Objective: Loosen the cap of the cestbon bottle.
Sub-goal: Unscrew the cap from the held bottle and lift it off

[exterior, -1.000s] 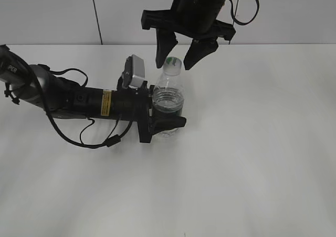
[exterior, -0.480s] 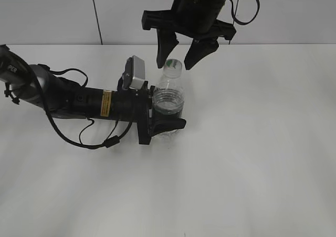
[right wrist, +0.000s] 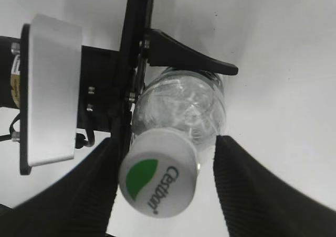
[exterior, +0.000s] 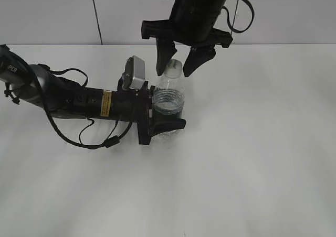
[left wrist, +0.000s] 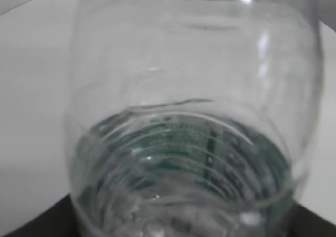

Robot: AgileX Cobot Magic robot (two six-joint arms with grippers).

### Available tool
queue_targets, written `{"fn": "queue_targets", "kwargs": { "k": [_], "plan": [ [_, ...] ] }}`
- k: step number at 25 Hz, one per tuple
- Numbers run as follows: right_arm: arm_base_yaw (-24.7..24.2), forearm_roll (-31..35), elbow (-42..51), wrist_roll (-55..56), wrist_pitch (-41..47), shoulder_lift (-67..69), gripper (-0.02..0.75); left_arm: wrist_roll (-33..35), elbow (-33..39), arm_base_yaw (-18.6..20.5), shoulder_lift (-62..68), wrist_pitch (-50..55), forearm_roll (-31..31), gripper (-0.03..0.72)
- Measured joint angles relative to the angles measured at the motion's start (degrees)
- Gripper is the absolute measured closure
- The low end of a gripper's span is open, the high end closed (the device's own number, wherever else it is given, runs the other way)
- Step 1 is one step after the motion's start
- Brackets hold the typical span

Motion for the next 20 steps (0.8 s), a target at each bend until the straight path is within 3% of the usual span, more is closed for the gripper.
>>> {"fn": "queue_targets", "kwargs": {
  "k": [20],
  "plan": [
    [0.0, 0.0, 0.0, 0.0, 0.0, -0.1, 0.299, 0.0, 0.0, 0.0, 0.0, 0.2, 0.0, 0.276]
  ]
}}
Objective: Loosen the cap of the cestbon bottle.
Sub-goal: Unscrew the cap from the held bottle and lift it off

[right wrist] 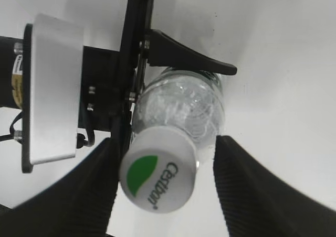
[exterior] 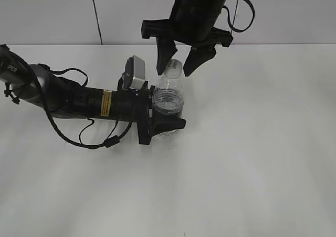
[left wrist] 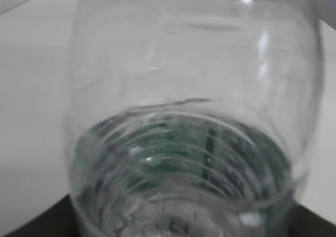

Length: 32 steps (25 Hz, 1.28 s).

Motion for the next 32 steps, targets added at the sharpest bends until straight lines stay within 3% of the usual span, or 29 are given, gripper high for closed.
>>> {"fn": "queue_targets", "kwargs": {
  "k": [4, 11, 23, 32],
  "plan": [
    [0.0, -0.2, 0.0, 0.0, 0.0, -0.6, 0.311, 0.0, 0.0, 0.0, 0.0, 0.0, 0.0, 0.276],
    [0.0, -0.4, 0.0, -0.1, 0.1, -0.8, 0.426, 0.0, -0.1, 0.0, 0.0, 0.1, 0.0, 0.276],
    [0.0, -0.2, 0.0, -3.2, 0.2, -0.8, 0.435, 0.0, -0.1, 0.0, 0.0, 0.1, 0.0, 0.276],
    [0.0, 0.4, 0.0, -19.9, 0.1, -0.8, 0.435, 0.6, -0.1, 0.0, 0.0, -0.3, 0.1, 0.276]
  ]
}}
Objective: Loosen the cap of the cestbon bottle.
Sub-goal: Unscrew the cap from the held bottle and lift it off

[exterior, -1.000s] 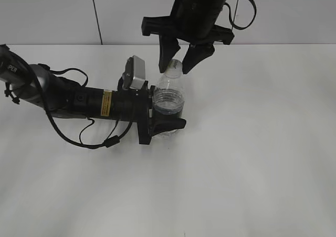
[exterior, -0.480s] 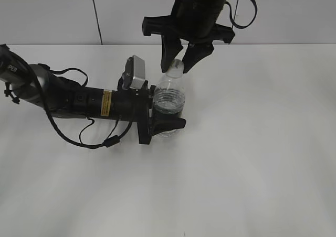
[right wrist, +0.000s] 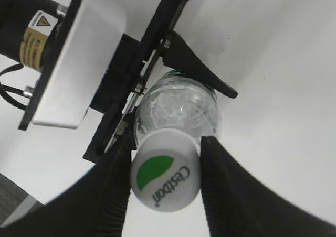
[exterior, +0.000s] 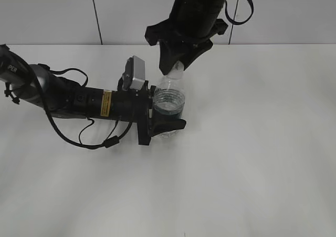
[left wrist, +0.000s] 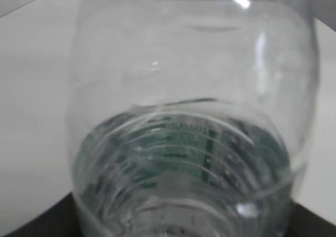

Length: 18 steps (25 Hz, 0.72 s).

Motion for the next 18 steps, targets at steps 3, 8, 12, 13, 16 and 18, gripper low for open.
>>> {"fn": "queue_targets", "kwargs": {
  "k": [3, 8, 12, 13, 16, 18],
  "plan": [
    [0.0, 0.1, 0.0, -3.1, 0.0, 0.0, 0.435, 0.0, 0.0, 0.0, 0.0, -0.4, 0.3, 0.276],
    [0.0, 0.2, 0.0, -8.9, -0.1, 0.0, 0.435, 0.0, 0.0, 0.0, 0.0, -0.8, 0.4, 0.276],
    [0.0, 0.4, 0.0, -13.1, -0.1, 0.0, 0.435, -0.1, 0.0, 0.0, 0.1, -0.9, 0.5, 0.276],
    [0.0, 0.4, 0.0, -14.1, -0.1, 0.0, 0.435, -0.1, 0.0, 0.0, 0.1, -0.9, 0.5, 0.276],
    [0.0, 0.4, 0.0, -17.3, -0.1, 0.0, 0.435, -0.1, 0.0, 0.0, 0.1, -0.9, 0.5, 0.276],
    [0.0, 0.3, 0.0, -19.3, -0.1, 0.0, 0.435, -0.1, 0.0, 0.0, 0.1, -0.9, 0.5, 0.276]
  ]
}}
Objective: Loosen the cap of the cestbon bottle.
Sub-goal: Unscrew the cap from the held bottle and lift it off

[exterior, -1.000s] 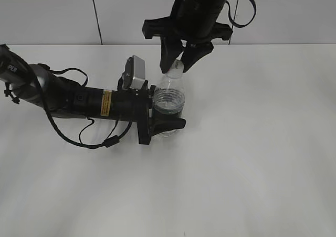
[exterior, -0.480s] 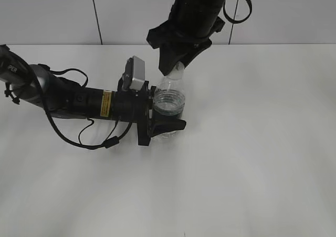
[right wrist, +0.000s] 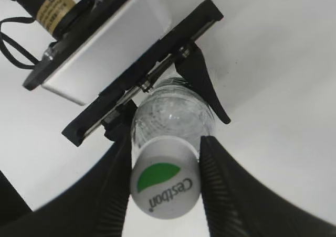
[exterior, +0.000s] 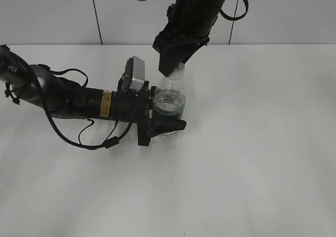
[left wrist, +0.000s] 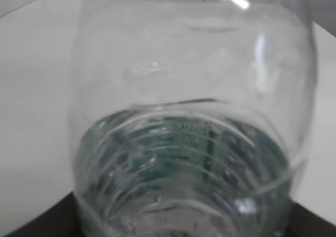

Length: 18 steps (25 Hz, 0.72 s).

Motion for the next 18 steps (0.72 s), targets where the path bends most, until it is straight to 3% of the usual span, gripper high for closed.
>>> {"fn": "queue_targets", "kwargs": {
  "k": [18],
  "plan": [
    [0.1, -0.9, 0.0, -16.5, 0.0, -0.1, 0.436, 0.0, 0.0, 0.0, 0.0, 0.0, -0.1, 0.276]
  ]
}}
